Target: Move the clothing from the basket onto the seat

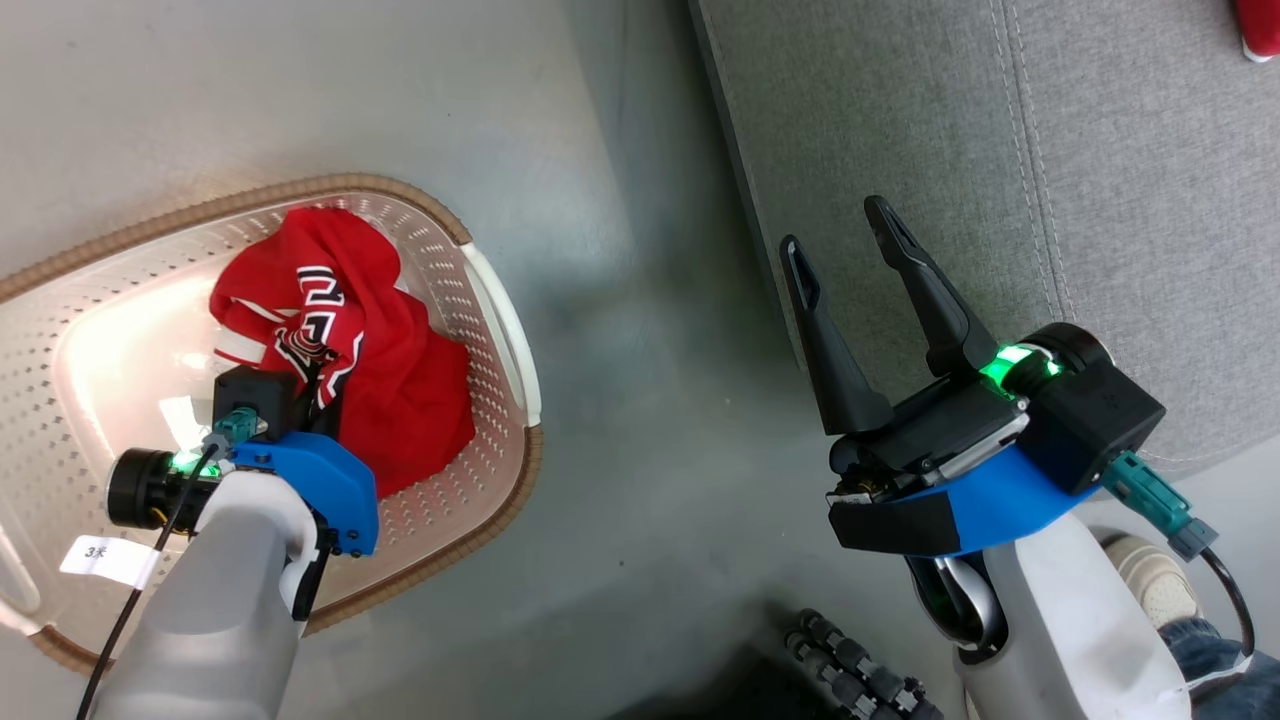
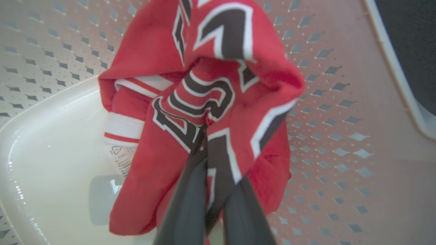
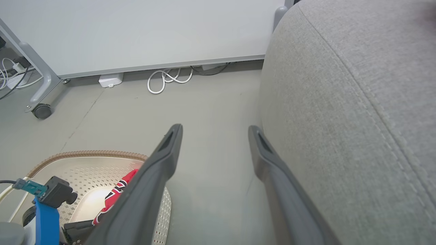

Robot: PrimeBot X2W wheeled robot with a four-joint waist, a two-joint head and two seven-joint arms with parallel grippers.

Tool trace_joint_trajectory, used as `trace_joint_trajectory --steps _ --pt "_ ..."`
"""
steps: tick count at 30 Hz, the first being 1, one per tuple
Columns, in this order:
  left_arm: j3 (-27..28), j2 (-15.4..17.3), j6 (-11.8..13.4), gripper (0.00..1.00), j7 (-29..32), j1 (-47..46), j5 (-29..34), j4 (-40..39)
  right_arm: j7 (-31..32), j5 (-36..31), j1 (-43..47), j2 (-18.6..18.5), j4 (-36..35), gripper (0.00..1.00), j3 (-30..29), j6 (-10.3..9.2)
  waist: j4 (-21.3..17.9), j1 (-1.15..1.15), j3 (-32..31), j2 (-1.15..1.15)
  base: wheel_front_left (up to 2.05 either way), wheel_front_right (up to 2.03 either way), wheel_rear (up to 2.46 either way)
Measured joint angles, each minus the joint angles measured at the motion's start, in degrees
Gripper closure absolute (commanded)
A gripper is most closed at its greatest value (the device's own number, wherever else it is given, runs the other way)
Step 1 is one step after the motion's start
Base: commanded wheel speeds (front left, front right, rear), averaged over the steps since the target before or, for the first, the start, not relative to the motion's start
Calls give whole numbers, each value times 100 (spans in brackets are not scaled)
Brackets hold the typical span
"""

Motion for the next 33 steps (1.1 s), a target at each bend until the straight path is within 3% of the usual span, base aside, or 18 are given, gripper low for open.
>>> trace_joint_trajectory --steps 15,23,33 --pt "-190 -257 -1 100 -16 502 -423 -202 -1 -157 19 2 297 0 -105 0 277 0 -940 0 0 0 0" --pt "-500 -453 -1 100 -16 1160 -697 -552 -1 -333 330 4 582 0 -168 0 530 -1 -1936 0 0 0 0" --pt "-879 -560 -1 100 -16 1699 -912 -1547 -1 -474 825 7 857 0 -372 0 991 -2 -3082 1 0 0 0"
